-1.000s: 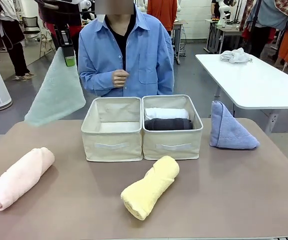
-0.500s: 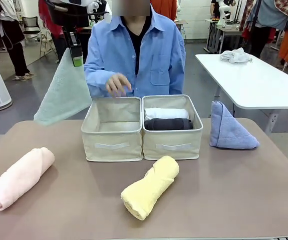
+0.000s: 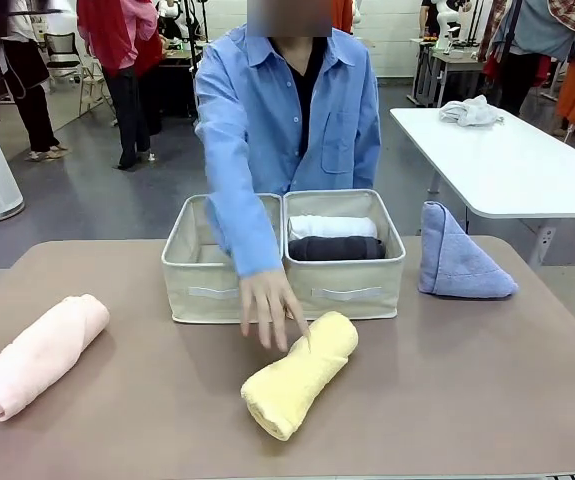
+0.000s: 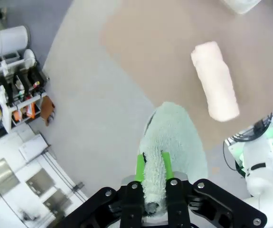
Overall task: Sort the towels based on their folding style.
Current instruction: Pick up one triangle-folded towel and place it in the left Fabric basket.
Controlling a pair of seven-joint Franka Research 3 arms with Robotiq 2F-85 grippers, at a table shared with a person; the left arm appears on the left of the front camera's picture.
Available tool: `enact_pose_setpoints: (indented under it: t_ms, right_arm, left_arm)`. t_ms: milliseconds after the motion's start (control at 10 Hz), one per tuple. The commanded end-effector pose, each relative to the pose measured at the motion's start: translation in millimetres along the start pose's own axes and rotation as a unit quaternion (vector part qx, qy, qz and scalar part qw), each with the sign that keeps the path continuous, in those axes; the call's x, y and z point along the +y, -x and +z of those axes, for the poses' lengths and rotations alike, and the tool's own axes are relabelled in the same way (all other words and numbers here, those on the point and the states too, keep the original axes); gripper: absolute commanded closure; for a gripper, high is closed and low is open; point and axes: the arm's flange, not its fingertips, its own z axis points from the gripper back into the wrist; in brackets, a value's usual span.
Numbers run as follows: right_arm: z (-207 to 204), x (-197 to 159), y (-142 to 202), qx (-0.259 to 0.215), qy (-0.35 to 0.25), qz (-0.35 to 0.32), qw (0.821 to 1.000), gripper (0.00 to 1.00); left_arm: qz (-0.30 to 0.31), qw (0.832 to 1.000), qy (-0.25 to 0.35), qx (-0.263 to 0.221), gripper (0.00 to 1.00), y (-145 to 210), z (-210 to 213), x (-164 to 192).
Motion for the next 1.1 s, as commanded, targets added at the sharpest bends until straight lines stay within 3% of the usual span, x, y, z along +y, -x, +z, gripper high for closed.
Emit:
enact_pose_setpoints:
  t_ms: [0, 500, 1000]
  right_arm:
    - [-1.6, 0.3, -0.2, -0.008, -0.006, 0.002, 1.000, 0.00]
    - [-1.6, 0.3, -0.2, -0.008, -0.006, 0.002, 1.000, 0.00]
    - [-1.6, 0.3, -0.2, -0.008, -0.006, 0.002, 1.000, 0.00]
  left_arm:
    - [0.025, 1.000, 0.005, -0.009, 0.85, 6.6, -19.3, -2.9]
    - [0.044, 0.999, 0.025, -0.018, 0.85, 26.0, -36.4, 12.0]
    - [0.042, 0.998, 0.044, -0.033, 0.85, 22.5, -45.3, 27.4]
